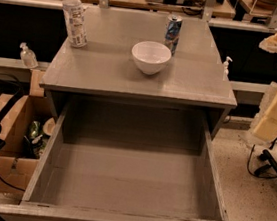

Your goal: Place blue plastic bottle into top drawer

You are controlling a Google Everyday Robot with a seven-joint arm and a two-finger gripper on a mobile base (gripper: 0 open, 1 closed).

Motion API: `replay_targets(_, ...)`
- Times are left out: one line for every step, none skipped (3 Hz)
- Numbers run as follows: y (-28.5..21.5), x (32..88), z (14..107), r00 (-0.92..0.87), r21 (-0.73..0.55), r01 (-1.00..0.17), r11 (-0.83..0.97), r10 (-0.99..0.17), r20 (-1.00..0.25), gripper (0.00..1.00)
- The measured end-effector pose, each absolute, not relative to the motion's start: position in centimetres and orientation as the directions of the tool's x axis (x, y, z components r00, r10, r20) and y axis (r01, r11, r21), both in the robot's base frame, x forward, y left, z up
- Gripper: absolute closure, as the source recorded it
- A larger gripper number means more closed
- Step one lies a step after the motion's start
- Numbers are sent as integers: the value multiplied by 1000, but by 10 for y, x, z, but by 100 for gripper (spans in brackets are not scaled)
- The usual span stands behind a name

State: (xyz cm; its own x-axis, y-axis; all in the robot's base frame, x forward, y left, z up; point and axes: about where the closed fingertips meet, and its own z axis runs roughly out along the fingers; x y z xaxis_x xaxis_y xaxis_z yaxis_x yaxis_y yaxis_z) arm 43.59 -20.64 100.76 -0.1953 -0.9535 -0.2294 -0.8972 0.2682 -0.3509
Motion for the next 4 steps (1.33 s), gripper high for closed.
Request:
replay_targets(-206,436,1008,-195,-351,-897,268,-954,-229,0)
replay_targets(-192,453,1013,-146,-384,-883,269,-936,-320,0)
replay_targets(-165,499,1019,-57,-411,-839,356,-809,-585,0)
replay_targets(-121,527,1031,54,-413,-816,404,-658,-751,0)
